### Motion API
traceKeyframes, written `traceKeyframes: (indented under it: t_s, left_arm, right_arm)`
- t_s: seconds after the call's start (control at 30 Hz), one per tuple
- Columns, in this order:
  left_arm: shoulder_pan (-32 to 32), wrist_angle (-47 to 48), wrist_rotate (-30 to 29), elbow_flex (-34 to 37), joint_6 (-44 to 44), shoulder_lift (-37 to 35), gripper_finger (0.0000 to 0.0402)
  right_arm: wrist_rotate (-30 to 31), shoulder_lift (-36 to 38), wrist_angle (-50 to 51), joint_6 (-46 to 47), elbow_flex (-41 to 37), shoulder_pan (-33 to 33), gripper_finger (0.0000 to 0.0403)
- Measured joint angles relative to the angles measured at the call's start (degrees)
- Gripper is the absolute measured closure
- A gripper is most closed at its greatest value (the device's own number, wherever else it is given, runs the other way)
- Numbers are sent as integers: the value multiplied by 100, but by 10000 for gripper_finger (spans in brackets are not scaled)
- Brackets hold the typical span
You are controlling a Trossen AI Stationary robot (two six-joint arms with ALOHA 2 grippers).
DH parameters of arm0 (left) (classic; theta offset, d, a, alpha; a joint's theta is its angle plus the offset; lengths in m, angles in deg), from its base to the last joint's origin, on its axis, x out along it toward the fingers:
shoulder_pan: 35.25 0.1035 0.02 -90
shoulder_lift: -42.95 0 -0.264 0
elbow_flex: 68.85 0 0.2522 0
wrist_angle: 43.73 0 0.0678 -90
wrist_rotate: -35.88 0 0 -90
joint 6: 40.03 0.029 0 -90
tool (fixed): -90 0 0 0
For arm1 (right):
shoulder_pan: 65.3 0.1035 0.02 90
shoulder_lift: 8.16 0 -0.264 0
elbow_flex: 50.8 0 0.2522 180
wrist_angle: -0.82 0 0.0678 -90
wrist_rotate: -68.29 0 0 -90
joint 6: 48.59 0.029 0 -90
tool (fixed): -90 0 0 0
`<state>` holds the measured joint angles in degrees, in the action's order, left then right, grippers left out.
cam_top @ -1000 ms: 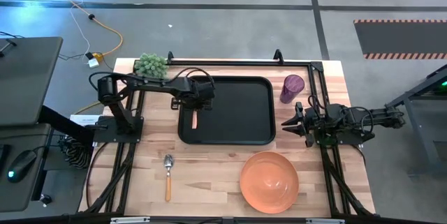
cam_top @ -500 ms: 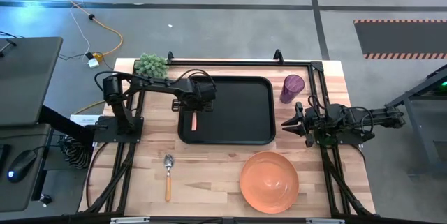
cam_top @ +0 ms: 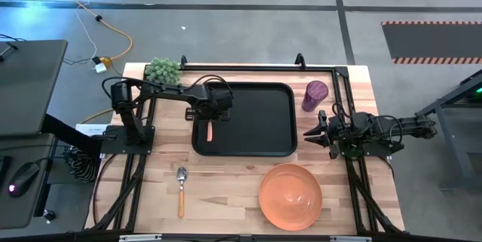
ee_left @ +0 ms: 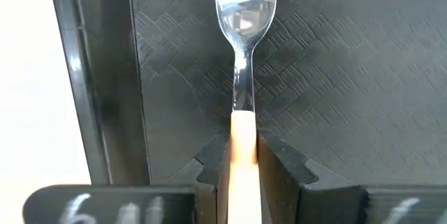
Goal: Pick and place plate/cup/fork/spoon on tray
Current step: Put the orange fork into the black tray
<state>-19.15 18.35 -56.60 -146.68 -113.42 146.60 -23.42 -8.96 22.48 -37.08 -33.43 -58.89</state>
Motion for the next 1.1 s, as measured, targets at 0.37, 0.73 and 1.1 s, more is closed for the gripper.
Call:
traceKeyframes:
  t_s: [0.37,0.73,1.1]
  left_arm:
    - [11,9,0,0,162,0,342]
    - [11,6,44,0,251,0,341]
    - [11,6,42,0,274,0,341]
  right_arm:
    - [0,0,-1,0,0,0,324]
    - [-15,0,0,0,0,0,324]
    - [-29,0,0,48,0,0,324]
